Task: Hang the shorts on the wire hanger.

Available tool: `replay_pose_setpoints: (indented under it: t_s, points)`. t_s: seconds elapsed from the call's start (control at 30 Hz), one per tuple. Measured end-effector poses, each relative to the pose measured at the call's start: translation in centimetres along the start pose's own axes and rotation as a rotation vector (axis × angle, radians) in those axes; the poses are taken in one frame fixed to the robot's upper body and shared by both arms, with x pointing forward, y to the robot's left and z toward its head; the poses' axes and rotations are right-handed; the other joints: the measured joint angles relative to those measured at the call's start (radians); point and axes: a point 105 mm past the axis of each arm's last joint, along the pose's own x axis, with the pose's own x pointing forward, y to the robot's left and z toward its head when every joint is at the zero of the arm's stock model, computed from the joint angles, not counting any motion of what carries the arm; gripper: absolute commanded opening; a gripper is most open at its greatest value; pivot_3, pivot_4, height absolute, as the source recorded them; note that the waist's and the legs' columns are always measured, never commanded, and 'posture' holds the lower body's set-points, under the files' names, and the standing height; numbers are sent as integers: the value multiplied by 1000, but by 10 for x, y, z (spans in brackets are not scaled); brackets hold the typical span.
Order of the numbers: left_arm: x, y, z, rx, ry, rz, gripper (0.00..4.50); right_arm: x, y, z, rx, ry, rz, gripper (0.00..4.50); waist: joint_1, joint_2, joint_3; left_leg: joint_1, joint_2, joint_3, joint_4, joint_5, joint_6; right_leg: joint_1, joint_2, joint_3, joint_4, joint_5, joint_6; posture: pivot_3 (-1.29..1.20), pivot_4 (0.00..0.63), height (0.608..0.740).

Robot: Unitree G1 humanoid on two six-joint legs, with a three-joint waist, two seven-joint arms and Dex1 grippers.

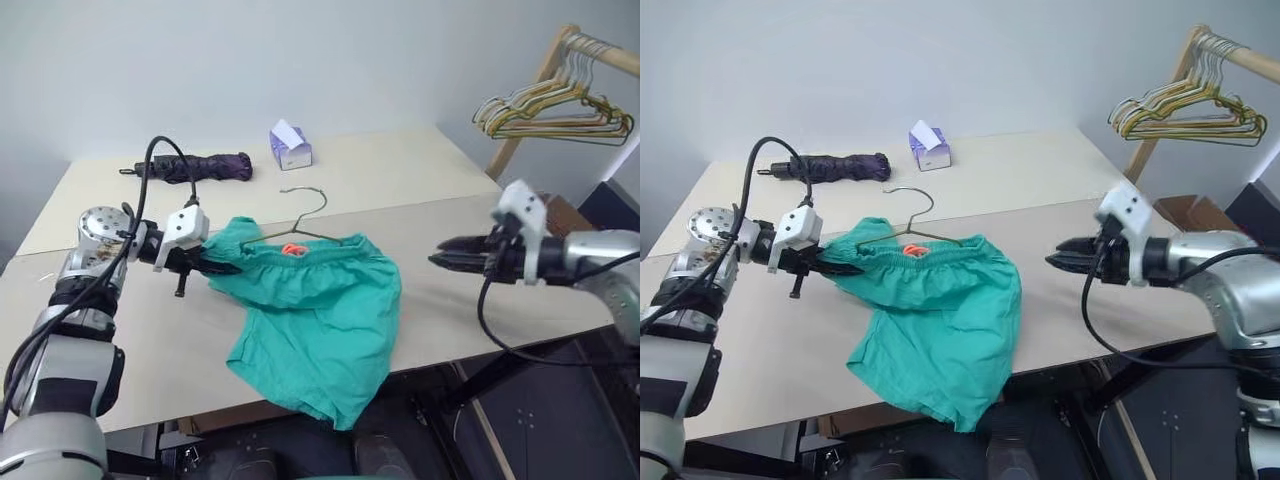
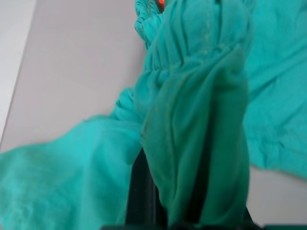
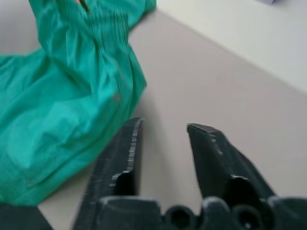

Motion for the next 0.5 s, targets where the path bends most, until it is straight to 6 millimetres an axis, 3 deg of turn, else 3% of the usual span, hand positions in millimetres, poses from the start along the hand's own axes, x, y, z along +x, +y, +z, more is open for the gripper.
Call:
replay_pose_setpoints:
  t_s: [0.17,0.37,0.5]
  points:
    - [16,6,10,2,-72,29,0,-8,-6,10,-18,-6,-1,4407,5,0,0,-1,-1,0,1,0,0,0,-1,0,0,0,0,-176,0,740]
    - [32,20,45,85,-152,29,0,-14,-16,69,-139,-38,2,4460,-11,0,0,-1,0,0,0,0,0,-1,0,0,0,0,0,-198,0,740]
    - [34,24,58,111,-187,28,0,4,-14,71,-173,97,67,4460,-32,0,0,-1,0,0,0,0,0,-1,-1,0,0,0,0,-206,0,740]
